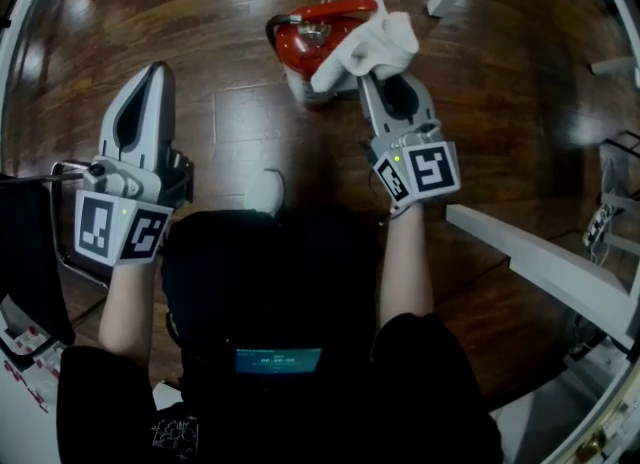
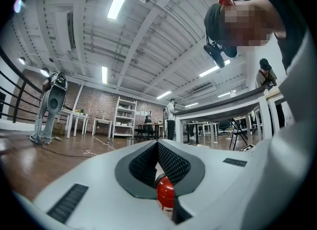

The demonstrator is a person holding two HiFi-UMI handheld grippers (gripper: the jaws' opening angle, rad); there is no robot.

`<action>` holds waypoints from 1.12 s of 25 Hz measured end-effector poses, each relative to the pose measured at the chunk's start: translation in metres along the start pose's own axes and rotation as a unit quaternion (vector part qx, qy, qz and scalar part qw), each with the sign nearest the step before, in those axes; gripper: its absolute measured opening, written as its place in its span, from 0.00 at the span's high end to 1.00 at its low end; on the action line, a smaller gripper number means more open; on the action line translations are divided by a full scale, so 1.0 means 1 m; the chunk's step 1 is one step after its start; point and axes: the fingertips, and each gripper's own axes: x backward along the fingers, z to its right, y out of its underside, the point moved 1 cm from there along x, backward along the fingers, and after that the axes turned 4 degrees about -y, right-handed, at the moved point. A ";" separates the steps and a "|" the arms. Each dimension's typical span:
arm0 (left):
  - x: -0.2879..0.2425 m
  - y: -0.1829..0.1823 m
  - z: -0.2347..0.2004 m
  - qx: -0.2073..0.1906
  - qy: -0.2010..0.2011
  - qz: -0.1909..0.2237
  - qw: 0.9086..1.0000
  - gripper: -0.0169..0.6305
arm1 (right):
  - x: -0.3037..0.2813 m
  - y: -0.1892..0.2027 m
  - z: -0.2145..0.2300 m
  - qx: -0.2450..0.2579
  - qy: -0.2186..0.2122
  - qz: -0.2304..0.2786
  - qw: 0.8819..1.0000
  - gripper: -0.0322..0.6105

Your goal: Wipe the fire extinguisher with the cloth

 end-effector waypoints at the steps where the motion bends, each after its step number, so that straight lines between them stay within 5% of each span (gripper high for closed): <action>1: 0.000 0.000 0.001 0.000 0.000 0.000 1.000 0.97 | -0.005 0.009 -0.006 0.006 -0.008 -0.013 1.000 0.80; 7: 0.003 0.001 0.001 -0.004 -0.003 -0.004 1.000 0.97 | -0.019 0.100 -0.024 0.046 -0.013 -0.129 0.991 0.80; 18: 0.008 -0.001 -0.007 -0.003 -0.015 -0.006 1.000 0.97 | -0.021 0.276 0.016 -0.132 0.025 -0.274 0.952 0.80; 22: 0.011 0.001 -0.007 -0.001 -0.015 -0.009 1.000 0.97 | -0.018 0.289 0.020 -0.141 0.029 -0.293 0.945 0.80; 28: 0.010 0.001 -0.003 -0.001 -0.010 -0.007 1.000 0.97 | -0.010 0.257 0.019 -0.131 0.031 -0.249 0.959 0.80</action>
